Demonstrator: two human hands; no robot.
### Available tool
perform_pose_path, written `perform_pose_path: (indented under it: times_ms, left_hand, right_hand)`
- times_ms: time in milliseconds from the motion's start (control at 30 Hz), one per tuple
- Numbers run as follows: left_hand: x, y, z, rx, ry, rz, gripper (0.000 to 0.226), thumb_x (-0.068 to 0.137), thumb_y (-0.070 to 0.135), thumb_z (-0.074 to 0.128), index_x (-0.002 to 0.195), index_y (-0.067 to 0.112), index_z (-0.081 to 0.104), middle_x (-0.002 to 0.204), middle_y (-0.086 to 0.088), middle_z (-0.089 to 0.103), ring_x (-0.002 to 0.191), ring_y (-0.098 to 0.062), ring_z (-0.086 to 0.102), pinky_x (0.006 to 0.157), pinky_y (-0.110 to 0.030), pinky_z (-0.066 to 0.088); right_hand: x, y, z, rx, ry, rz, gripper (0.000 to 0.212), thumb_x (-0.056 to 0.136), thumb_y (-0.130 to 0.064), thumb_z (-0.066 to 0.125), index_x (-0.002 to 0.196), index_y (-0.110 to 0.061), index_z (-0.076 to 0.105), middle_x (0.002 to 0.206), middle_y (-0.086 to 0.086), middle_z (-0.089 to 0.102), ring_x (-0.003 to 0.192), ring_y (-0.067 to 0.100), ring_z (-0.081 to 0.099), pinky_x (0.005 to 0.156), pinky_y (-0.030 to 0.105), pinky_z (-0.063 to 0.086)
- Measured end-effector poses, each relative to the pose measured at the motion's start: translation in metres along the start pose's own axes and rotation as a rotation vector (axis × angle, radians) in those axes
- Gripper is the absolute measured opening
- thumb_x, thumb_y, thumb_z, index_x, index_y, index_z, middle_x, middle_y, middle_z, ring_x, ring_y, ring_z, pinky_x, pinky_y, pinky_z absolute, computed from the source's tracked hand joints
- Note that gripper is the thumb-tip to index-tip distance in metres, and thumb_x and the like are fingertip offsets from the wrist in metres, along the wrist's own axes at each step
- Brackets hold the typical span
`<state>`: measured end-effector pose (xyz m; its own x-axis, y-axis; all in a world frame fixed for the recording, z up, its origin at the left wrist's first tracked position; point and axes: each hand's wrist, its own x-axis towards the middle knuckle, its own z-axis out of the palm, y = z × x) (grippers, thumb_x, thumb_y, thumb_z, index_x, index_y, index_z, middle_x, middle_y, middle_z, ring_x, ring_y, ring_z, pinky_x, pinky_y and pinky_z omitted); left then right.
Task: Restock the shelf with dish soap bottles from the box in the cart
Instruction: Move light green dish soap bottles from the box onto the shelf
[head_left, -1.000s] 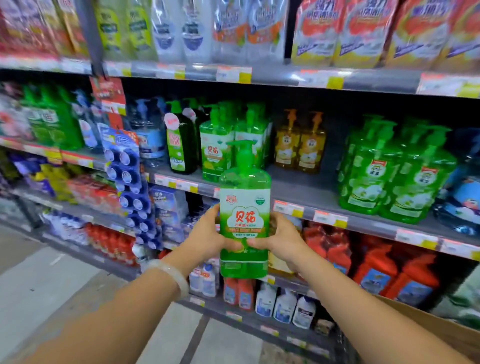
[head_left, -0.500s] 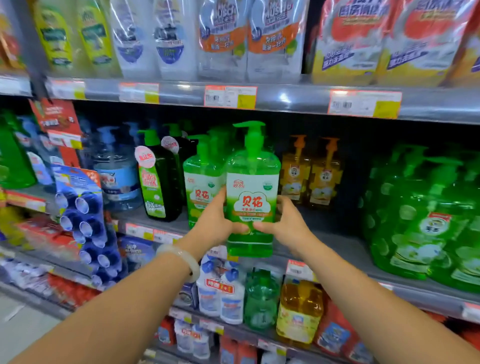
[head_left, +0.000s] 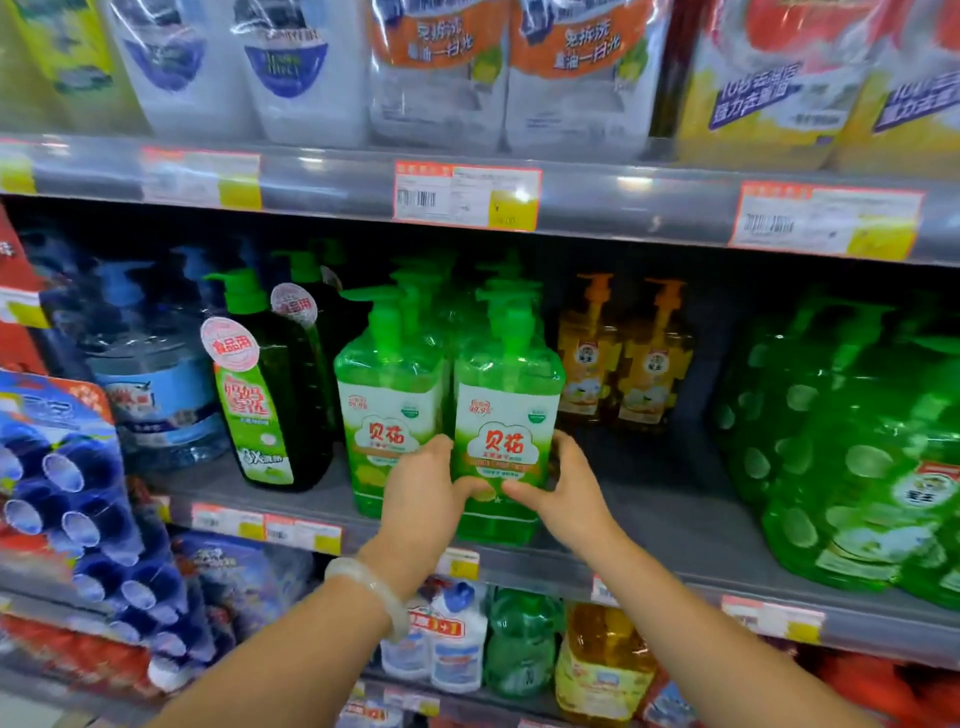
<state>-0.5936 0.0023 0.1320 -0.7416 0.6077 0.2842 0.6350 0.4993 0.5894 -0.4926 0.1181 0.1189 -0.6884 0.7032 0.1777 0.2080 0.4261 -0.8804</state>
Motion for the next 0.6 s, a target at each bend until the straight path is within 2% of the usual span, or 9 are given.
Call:
perform_pose_path:
  times_ms: [67,167,300,500,600]
  left_hand:
    - [0.002,-0.005,-0.001,0.064,-0.004,0.002,0.033,0.080,0.036,0.069,0.090,0.009,0.055,0.086,-0.008,0.066,0.083,-0.027,0.062,0.073,-0.038,0.050]
    - [0.002,-0.014,0.001,0.046,0.015,-0.001,0.033,0.084,0.034,0.065,0.096,0.004,0.059,0.088,-0.011,0.067,0.084,-0.028,0.063,0.070,-0.033,0.047]
    - [0.000,-0.020,0.004,-0.031,0.048,-0.007,0.036,0.085,0.033,0.065,0.103,0.001,0.062,0.093,-0.013,0.069,0.087,-0.029,0.063,0.071,-0.032,0.045]
    - [0.002,-0.025,0.004,-0.106,0.060,-0.027,0.035,0.082,0.028,0.069,0.101,-0.001,0.063,0.093,-0.015,0.070,0.088,-0.031,0.065,0.078,-0.037,0.052]
    - [0.004,-0.027,0.004,-0.095,0.042,-0.021,0.031,0.082,0.031,0.069,0.095,0.003,0.063,0.085,-0.012,0.069,0.083,-0.029,0.064,0.072,-0.034,0.051]
  right_hand:
    - [0.001,0.001,0.004,-0.014,-0.002,-0.007,0.072,0.073,-0.011,0.078,0.133,-0.012,0.038,0.129,0.007,0.051,0.119,0.018,0.050,0.102,0.035,0.042]
    - [0.001,0.000,0.010,-0.013,-0.028,0.009,0.075,0.076,-0.012,0.076,0.137,-0.017,0.032,0.124,-0.002,0.055,0.113,0.011,0.052,0.094,0.026,0.043]
    - [0.002,-0.003,0.015,-0.103,-0.037,0.023,0.079,0.079,-0.015,0.073,0.142,-0.017,0.024,0.129,0.000,0.056,0.117,0.017,0.054,0.089,0.023,0.041]
    - [-0.001,-0.007,0.022,-0.130,-0.026,0.034,0.078,0.083,-0.013,0.069,0.143,-0.017,0.020,0.132,0.000,0.055,0.120,0.017,0.052,0.089,0.021,0.038]
    - [-0.001,-0.007,0.024,-0.128,-0.028,0.045,0.078,0.084,-0.013,0.068,0.144,-0.017,0.018,0.133,0.001,0.054,0.122,0.018,0.051,0.091,0.022,0.037]
